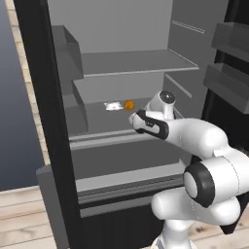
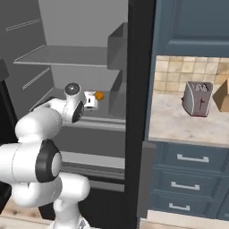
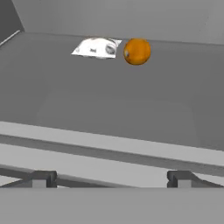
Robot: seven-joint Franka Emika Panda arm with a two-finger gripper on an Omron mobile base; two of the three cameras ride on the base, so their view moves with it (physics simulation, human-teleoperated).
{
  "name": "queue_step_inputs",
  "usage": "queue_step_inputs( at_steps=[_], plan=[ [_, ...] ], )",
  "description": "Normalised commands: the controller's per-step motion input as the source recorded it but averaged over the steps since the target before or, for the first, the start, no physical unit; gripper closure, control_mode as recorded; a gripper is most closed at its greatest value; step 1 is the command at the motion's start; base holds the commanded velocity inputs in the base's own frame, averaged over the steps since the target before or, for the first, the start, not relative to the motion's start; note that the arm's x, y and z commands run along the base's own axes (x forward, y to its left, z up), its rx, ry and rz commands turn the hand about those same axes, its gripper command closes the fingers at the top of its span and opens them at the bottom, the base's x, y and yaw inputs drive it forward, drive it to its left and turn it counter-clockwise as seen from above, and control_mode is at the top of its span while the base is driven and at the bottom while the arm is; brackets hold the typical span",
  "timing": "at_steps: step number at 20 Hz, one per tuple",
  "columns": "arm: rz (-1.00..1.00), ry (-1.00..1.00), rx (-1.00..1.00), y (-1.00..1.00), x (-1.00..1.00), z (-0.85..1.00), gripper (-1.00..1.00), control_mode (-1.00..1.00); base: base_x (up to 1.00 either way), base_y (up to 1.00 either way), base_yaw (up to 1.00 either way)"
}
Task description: Pick the pear and orange from the fridge and place them on the plate next to the blender to make a fruit smoothie.
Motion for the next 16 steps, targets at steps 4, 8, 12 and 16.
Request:
queue_step_inputs(
  at_steps=[4, 8, 12, 16],
  plan=[
    [0.0, 0.0, 0.0, 0.0, 0.0, 0.0, -1.0, 1.0, 0.28, 0.0, -0.02],
    [0.0, 0.0, 0.0, 0.0, 0.0, 0.0, -1.0, 1.0, 0.6, 0.04, -0.03],
    [0.0, 0.0, 0.0, 0.0, 0.0, 0.0, -1.0, 1.0, 0.6, 0.01, -0.01],
    [0.0, 0.0, 0.0, 0.0, 0.0, 0.0, -1.0, 1.0, 0.36, 0.0, -0.03]
  ],
)
